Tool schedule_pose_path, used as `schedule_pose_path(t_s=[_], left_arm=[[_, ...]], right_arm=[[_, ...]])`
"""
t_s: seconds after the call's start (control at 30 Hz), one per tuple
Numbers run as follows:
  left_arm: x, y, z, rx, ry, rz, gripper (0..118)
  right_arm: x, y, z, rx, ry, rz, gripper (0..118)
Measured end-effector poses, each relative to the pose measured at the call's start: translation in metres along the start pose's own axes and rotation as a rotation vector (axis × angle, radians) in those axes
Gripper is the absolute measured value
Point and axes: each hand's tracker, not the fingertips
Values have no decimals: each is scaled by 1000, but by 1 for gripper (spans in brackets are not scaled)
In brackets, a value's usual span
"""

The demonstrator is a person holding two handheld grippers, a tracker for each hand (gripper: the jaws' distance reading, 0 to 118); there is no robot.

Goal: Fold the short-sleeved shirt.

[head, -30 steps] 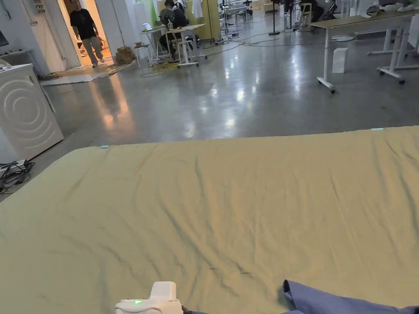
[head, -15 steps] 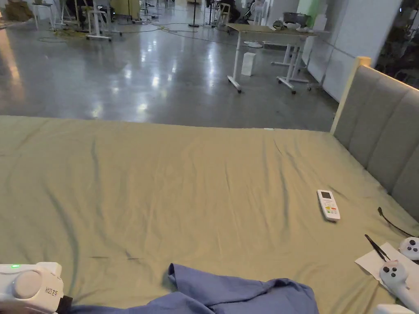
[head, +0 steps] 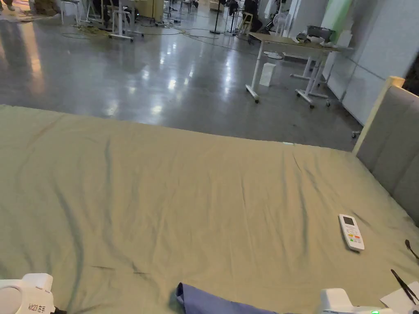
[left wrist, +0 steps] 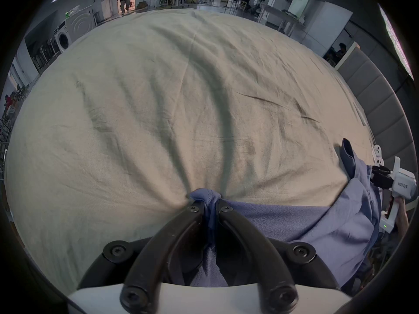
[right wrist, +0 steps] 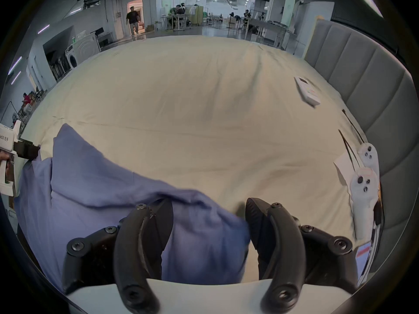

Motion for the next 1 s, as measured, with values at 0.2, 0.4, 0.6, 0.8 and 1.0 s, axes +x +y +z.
schedule_pose_path(t_s=[0.2,0.4,0.6,0.8,1.0], left_arm=[[-16,10,-11,-5,-26,7,9],[-12,6,-9,4,-28,8,9],[-7,0,-3,22,-16,26,9],[-11,-23,48,169,-77,15,8],[-27,-42,157,377,-196,29,8]], right_arm=[[-9,17,-2,27,15,256,70],[-6,24,-14,-49,81,216,52],[-16,16,-9,-23,114,259,6],[-4,16,44,136,166,39,5],[2,18,172,373,150,-40,5]])
